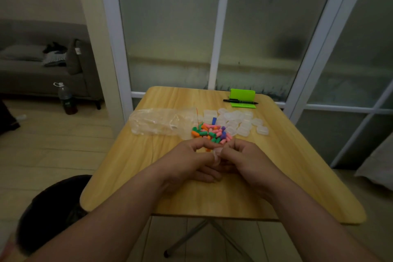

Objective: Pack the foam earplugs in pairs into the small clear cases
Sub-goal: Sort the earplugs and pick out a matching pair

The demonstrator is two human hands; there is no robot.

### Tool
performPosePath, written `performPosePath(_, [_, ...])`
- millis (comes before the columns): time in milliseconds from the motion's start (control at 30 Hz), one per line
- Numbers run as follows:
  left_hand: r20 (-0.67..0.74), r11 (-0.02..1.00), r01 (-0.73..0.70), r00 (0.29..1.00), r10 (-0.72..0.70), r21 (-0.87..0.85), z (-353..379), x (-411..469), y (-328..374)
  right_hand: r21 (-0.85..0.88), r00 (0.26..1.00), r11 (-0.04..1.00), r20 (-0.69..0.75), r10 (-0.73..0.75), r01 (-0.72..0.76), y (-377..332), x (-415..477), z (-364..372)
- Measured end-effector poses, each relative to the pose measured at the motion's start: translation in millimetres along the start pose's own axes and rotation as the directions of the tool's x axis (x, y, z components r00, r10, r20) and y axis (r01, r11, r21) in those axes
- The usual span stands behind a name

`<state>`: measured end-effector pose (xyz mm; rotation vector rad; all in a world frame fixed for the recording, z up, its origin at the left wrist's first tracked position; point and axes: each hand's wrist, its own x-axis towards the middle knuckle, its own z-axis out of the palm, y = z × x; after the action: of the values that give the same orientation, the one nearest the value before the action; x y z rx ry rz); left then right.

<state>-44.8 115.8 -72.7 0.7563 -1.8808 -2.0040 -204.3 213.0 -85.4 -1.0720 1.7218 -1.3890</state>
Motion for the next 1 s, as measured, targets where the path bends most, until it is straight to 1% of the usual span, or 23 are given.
performPosePath(133, [-0.002, 0.999, 0.028, 1.0, -0.028, -0.034, -1, 2, -1, -0.038, 0.999, 0.999, -0.032, -0.023, 0.022, 1, 2, 4])
performPosePath(267, [-0.005, 0.997, 0.038, 0.999, -0.039, -0.061, -2, 2, 0, -0.074, 0.999, 0.997, -0.051, -0.011, 0.007, 2, 4, 5])
performPosePath(400, [-0.001, 0.986, 0.059, 0.998, -0.06, -0.155, -3, -1, 4, 0.094, 0.995, 0.994, -0.085, 0.06, -0.052, 3, 7, 3])
performPosePath(500, [0.016, 0.976, 0.065, 0.998, -0.063, -0.207, -4, -2, 3, 0.113, 0.989, 0.992, -0.125, 0.077, -0.062, 4, 5, 2])
performPosePath(533, [0.007, 0.975, 0.062, 0.998, -0.062, -0.214, -4, -2, 2, 0.049, 0.984, 0.998, -0.167, 0.058, -0.05, 5, 4, 2])
performPosePath(567, [-0.005, 0.976, 0.056, 0.998, -0.058, -0.212, -3, -1, 1, -0.078, 0.978, 0.997, -0.207, 0.011, -0.027, 5, 2, 2])
performPosePath(600, [-0.014, 0.977, 0.049, 0.998, -0.053, -0.209, -2, -1, 0, -0.239, 0.97, 0.971, -0.234, -0.065, 0.008, 4, 0, 1])
performPosePath(633, [-0.022, 0.977, 0.045, 0.998, -0.051, -0.209, -1, 0, -1, -0.394, 0.962, 0.918, -0.233, -0.145, 0.043, 4, -4, 2])
performPosePath(667, [-0.029, 0.976, 0.047, 0.998, -0.054, -0.215, 0, 0, -2, -0.499, 0.955, 0.864, -0.216, -0.203, 0.071, 3, -7, 3])
performPosePath(700, [-0.032, 0.973, 0.054, 0.998, -0.062, -0.224, 1, 0, -3, -0.539, 0.951, 0.837, -0.202, -0.236, 0.093, 1, -9, 4])
performPosePath(767, [-0.001, 0.965, 0.091, 0.996, -0.094, -0.247, 2, -1, -5, -0.522, 0.945, 0.842, -0.186, -0.269, 0.137, -1, -8, 4])
performPosePath(833, [0.095, 0.963, 0.12, 0.99, -0.099, -0.241, 3, -3, -7, -0.458, 0.946, 0.869, -0.156, -0.284, 0.186, -3, -3, 3])
performPosePath(900, [0.185, 0.97, 0.106, 0.98, -0.066, -0.217, 8, -5, -10, -0.383, 0.961, 0.899, -0.086, -0.264, 0.213, -5, 0, 3])
performPosePath(933, [0.198, 0.972, 0.101, 0.979, -0.058, -0.211, 11, -6, -11, -0.365, 0.967, 0.907, -0.056, -0.249, 0.212, -6, 2, 4])
performPosePath(1000, [0.16, 0.971, 0.108, 0.984, -0.074, -0.214, 15, -5, -11, -0.306, 0.976, 0.931, -0.019, -0.215, 0.199, -9, 4, 4])
